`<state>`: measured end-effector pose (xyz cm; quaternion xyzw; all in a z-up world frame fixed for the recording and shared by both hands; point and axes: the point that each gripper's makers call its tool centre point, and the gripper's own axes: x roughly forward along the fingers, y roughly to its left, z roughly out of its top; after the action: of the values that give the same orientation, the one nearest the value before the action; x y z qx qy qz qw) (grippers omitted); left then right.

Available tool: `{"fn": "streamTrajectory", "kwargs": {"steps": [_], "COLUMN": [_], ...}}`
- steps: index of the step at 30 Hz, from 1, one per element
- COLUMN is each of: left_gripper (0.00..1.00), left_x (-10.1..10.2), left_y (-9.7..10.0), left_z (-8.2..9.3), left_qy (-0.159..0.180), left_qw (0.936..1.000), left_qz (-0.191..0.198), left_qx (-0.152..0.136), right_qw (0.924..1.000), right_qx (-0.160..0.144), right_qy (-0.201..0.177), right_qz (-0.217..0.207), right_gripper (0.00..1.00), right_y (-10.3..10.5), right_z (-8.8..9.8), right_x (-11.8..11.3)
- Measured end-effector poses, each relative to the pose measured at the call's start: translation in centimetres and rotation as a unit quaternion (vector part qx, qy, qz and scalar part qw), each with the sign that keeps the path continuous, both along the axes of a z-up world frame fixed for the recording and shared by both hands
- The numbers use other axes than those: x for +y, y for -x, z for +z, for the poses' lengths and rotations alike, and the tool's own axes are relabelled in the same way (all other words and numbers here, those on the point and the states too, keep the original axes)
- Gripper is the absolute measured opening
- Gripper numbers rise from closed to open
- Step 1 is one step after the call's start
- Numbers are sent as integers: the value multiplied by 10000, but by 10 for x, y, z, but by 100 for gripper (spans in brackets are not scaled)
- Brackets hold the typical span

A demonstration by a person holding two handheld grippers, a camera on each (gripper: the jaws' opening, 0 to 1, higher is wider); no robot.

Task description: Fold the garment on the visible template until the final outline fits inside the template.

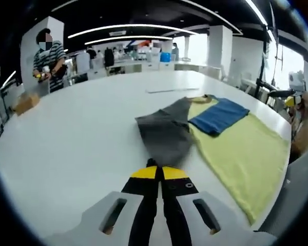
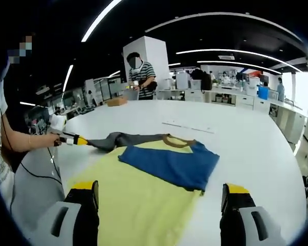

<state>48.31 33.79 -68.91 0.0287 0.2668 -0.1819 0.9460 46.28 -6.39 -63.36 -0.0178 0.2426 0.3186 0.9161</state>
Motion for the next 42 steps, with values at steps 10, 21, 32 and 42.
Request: {"fn": "streamTrajectory", "kwargs": {"steps": [10,21,32,42], "left_gripper": [0,0,0,0], "left_x": [24,59,97,118], "left_y": [1,-5,-19,-24], "left_z": [22,9,-11,-26], "left_qy": [154,48,-199,-373], "left_qw": [9969,9886,9772,9721], "left_qz": [765,1501,2098,2283], "left_qx": [-134,82,273,385], "right_qw": [10000,10000,9998,9995], "right_qx": [25,44,95,152], "right_qy": [41,67,119,151], "right_qz": [6,-46,-142,-212], "right_gripper": [99,99,99,99], "right_y": [3,4,5,6], "right_z": [-4,-7,-10,-13], "right_x": [-2,-4,-10,-13]}}
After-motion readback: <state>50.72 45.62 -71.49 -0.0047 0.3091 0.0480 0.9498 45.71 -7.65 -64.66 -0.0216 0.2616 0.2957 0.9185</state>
